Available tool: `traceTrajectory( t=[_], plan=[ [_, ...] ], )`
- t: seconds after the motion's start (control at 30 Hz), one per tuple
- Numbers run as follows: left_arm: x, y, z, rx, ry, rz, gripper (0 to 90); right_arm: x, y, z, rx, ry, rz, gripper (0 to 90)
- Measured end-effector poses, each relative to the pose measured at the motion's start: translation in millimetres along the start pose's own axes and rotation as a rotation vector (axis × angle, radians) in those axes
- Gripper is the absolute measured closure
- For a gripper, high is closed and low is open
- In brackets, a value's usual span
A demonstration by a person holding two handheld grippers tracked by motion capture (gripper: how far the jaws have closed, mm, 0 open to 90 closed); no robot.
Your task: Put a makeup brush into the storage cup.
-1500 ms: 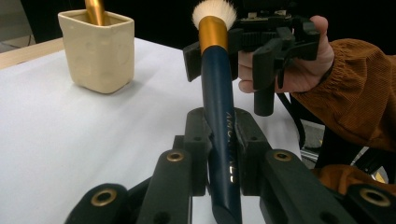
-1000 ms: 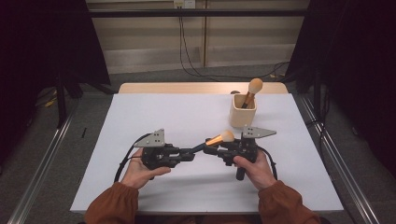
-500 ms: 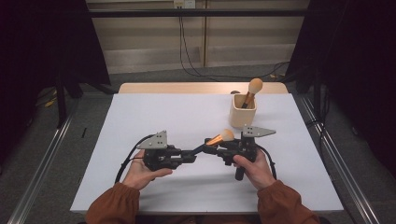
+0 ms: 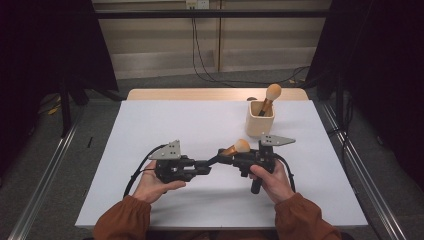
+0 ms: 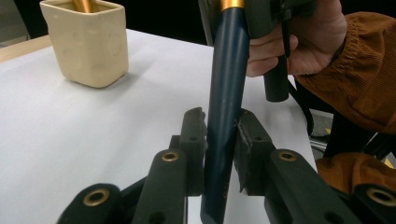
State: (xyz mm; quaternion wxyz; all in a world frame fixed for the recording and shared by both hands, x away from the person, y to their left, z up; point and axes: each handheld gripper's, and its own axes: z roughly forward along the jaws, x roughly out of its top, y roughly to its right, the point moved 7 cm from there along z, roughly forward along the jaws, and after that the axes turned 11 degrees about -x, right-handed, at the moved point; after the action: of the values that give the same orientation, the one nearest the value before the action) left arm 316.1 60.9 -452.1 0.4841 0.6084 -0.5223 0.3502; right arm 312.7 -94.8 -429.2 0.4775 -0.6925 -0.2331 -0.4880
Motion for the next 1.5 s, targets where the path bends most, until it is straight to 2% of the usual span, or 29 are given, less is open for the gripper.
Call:
traceTrajectory(
  t=[0.23, 0.3, 0.5, 0.67, 0.8, 0.93, 1.07, 1.13, 1.23, 1.5],
  plan=[
    [0.7, -0.9, -2.6, 0.022, 0.008, -0.012, 67.1, 0.3, 5.0, -2.1, -0.037, -0.006, -0.015, 74.5],
    [0.5, -2.0, -3.7, 0.046, 0.011, -0.016, 64.8, 0.7, 6.1, -3.1, -0.041, -0.006, -0.017, 74.5],
    [0.3, -3.6, -7.3, 0.072, 0.011, -0.027, 59.2, 0.6, 7.6, -4.6, -0.058, -0.019, -0.031, 74.6],
    [1.8, -4.6, -14.0, 0.102, 0.017, -0.044, 49.4, 0.6, 9.1, -5.2, -0.068, -0.026, -0.039, 74.6],
    [3.0, -6.6, -21.2, 0.141, 0.034, -0.059, 41.4, 1.1, 10.0, -6.3, -0.076, -0.028, -0.053, 74.6],
    [-0.3, -8.3, -26.6, 0.190, 0.037, -0.087, 29.6, 1.8, 10.6, -7.9, -0.088, -0.030, -0.074, 74.6],
    [0.5, -9.7, -32.3, 0.234, 0.049, -0.095, 21.6, 1.6, 12.3, -9.6, -0.103, -0.041, -0.100, 74.6],
    [2.1, -9.6, -36.3, 0.250, 0.056, -0.087, 18.8, 1.8, 13.0, -10.9, -0.110, -0.049, -0.108, 74.6],
    [0.7, -9.3, -41.4, 0.275, 0.049, -0.108, 12.5, 2.9, 14.4, -12.6, -0.119, -0.048, -0.117, 74.6],
    [-6.5, -10.6, -53.0, 0.325, 0.059, -0.135, 6.1, 10.9, 17.1, -18.4, -0.136, -0.057, -0.134, 74.6]
  ],
)
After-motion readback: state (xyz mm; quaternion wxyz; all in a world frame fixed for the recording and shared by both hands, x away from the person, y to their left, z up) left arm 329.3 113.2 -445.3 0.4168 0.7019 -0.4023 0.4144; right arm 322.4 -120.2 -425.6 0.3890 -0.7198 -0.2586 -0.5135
